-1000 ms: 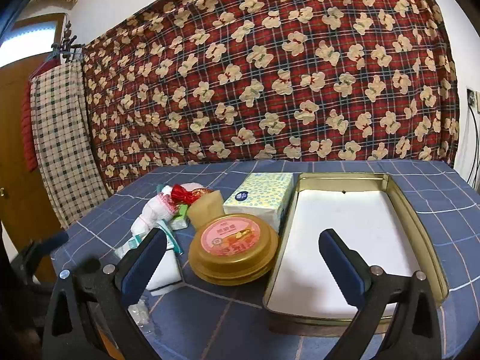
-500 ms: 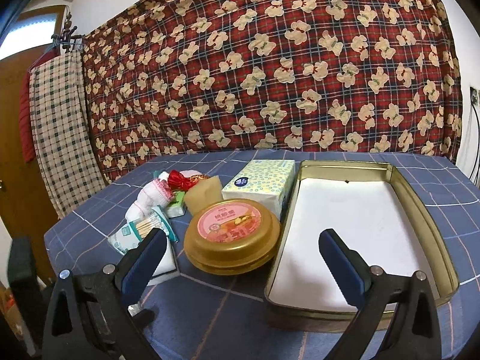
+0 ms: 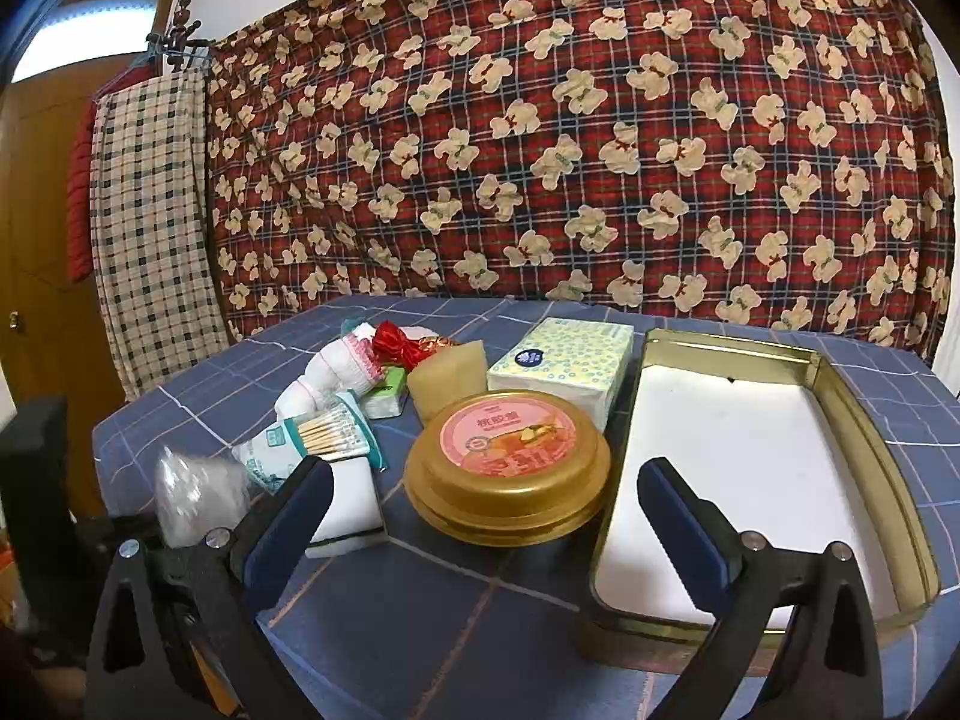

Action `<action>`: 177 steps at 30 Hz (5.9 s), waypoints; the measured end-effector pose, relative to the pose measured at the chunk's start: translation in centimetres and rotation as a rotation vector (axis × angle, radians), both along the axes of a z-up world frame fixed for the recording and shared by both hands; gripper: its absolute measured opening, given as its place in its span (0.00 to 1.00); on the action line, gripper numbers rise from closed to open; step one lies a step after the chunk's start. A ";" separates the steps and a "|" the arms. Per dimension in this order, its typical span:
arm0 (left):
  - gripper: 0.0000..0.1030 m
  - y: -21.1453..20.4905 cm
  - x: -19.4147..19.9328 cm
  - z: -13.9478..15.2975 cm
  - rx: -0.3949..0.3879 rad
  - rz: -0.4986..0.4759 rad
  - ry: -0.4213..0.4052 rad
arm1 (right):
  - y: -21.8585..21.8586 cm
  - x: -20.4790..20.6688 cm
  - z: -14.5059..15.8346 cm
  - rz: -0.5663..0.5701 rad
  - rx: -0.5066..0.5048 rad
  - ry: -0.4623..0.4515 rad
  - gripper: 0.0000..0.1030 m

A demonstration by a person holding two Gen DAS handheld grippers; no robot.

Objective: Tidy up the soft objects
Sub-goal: 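Grasp the clear plastic bag with the left tool and lift it, then grasp the white sponge block with the right tool while the left tool holds the bag, then carry the white sponge block and plastic bag over the gold tray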

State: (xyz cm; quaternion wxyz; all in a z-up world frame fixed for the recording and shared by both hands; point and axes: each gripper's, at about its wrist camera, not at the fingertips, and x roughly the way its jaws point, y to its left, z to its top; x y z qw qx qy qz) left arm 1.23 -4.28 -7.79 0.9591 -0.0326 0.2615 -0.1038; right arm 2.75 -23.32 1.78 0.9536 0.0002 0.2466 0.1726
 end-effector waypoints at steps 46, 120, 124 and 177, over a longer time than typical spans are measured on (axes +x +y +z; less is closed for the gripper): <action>0.08 5.2 2.0 1.5 -0.093 0.178 -0.072 | 10.9 3.6 -4.3 0.277 -0.192 0.159 0.54; 0.08 -1.5 10.4 5.6 0.042 0.137 -0.215 | 4.8 7.8 0.0 -0.142 -0.040 -0.137 0.55; 0.08 -1.8 10.6 5.6 0.044 0.128 -0.215 | 4.7 7.8 0.0 -0.154 -0.040 -0.137 0.55; 0.08 -6.3 10.8 6.1 0.012 0.049 -0.250 | 0.6 6.2 0.5 -0.325 -0.034 -0.183 0.55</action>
